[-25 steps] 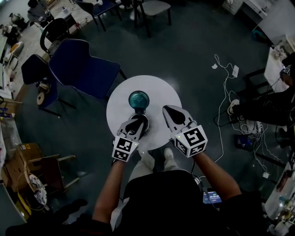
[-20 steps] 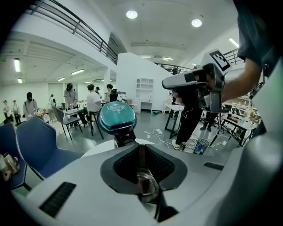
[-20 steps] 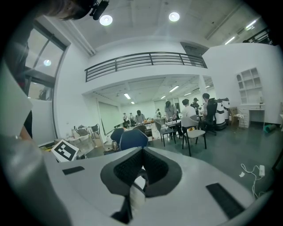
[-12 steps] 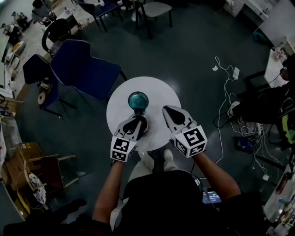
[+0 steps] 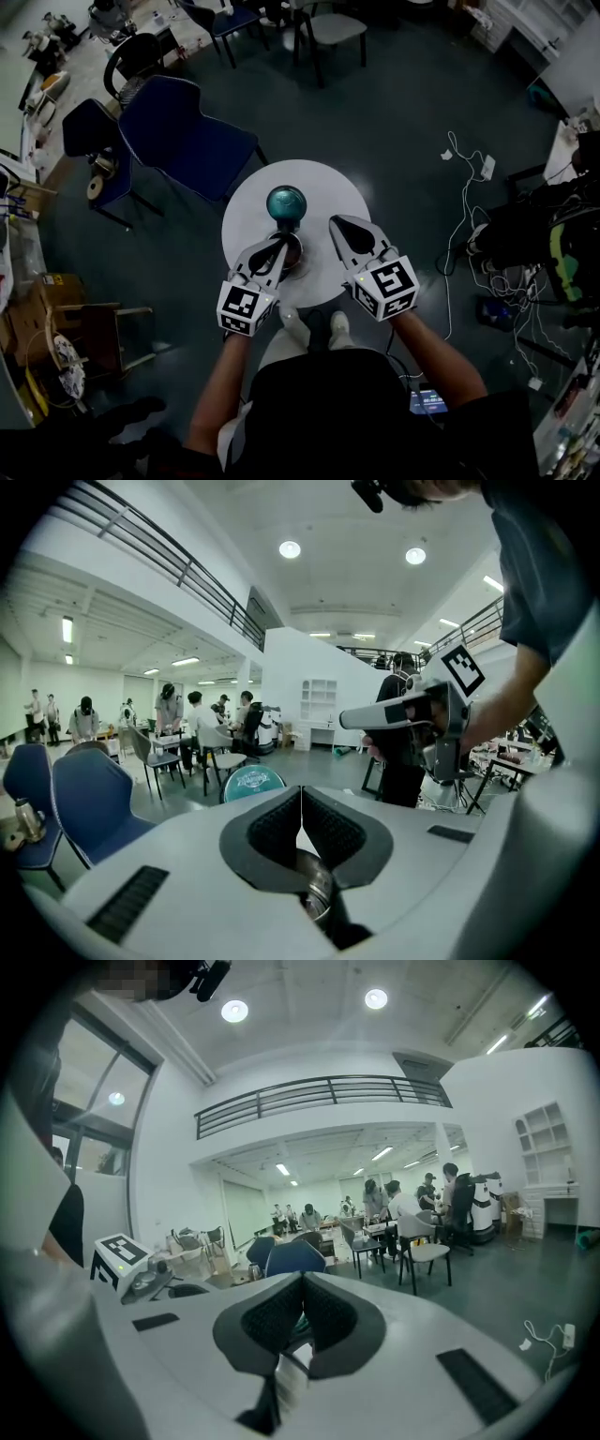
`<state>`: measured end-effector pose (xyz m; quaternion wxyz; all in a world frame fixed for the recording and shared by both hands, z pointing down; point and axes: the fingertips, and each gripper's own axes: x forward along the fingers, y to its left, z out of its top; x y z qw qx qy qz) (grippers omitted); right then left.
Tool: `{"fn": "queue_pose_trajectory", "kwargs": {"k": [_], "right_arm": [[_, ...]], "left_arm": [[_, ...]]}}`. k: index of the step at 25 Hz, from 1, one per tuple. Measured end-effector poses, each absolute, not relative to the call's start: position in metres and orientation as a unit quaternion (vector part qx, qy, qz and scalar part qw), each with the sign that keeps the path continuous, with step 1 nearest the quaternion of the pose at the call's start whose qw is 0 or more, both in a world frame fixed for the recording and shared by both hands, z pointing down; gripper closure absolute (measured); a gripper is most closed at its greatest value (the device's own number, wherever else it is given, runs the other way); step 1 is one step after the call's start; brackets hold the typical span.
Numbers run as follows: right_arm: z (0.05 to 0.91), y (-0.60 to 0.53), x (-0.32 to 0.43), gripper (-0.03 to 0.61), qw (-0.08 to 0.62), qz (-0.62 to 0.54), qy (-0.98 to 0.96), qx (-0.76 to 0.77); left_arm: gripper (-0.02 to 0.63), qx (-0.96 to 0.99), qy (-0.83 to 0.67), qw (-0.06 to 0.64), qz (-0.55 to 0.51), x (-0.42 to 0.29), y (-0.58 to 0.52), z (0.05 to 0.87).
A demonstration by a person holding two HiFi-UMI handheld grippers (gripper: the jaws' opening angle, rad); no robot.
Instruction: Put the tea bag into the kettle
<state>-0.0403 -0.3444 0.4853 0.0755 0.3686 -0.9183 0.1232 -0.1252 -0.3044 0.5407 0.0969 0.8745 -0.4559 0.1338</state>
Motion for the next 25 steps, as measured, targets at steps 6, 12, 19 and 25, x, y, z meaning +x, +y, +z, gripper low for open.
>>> {"fn": "queue_pose_trajectory", "kwargs": {"k": [6, 12, 19, 25], "right_arm": [[0.471, -0.332, -0.042, 0.560, 0.073, 0.111, -0.928, 0.347], [0.458, -0.317, -0.046, 0.560, 0.065, 0.100, -0.938, 0.326], [0.444, -0.300, -0.050, 0.560, 0.056, 0.087, -0.949, 0.298], [0.436, -0.287, -0.050, 0.560, 0.050, 0.079, -0.956, 0.279]], "left_arm": [[0.598, 0.862, -0.488, 0.093, 0.105, -0.128, -0.291, 0.507], [0.598, 0.846, -0.523, 0.071, 0.081, -0.136, -0.273, 0.476], [0.598, 0.831, -0.551, 0.048, 0.062, -0.134, -0.250, 0.448], [0.598, 0.820, -0.569, 0.034, 0.046, -0.129, -0.234, 0.431]]}}
